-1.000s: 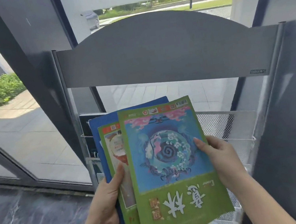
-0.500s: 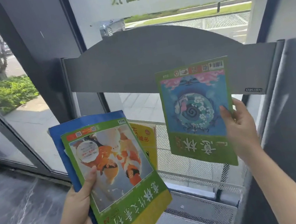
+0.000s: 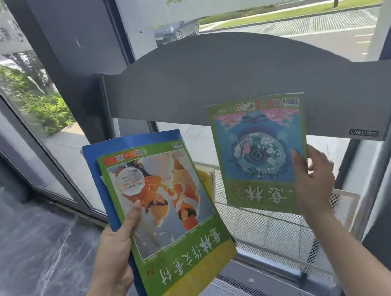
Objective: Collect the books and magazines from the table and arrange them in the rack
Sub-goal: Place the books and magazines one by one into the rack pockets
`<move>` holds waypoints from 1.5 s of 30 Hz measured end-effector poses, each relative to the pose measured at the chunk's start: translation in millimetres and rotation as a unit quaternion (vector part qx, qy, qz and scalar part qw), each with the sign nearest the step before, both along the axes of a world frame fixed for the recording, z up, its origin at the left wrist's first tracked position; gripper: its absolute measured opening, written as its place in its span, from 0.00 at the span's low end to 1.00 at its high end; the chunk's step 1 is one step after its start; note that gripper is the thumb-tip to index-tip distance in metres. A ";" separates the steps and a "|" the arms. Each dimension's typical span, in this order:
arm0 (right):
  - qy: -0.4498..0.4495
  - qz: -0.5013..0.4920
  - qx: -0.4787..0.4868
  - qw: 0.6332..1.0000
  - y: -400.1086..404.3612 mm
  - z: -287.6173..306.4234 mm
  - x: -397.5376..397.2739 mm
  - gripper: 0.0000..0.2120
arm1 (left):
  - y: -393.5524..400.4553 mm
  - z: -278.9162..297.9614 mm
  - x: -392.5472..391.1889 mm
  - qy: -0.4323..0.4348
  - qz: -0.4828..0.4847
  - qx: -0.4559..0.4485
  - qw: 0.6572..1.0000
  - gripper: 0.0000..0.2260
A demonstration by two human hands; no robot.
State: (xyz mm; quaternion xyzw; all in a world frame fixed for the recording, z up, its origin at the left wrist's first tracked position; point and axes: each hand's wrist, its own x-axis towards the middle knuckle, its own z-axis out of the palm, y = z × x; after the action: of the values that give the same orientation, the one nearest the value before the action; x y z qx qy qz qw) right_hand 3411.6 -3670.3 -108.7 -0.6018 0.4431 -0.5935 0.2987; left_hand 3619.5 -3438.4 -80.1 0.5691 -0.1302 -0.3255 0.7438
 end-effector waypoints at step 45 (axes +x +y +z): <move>0.068 0.330 0.213 0.917 119.0 1.3 30.8 0.21 | 60.9 -5.5 -12.7 0.055 -0.042 -0.050 0.996 0.16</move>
State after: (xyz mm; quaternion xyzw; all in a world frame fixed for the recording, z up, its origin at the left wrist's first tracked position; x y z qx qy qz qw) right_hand 3442.4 -3551.3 -107.3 -0.6750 0.3539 -0.3107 0.5679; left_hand 3606.9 -3377.5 -85.6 0.5061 -0.1288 -0.3805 0.7632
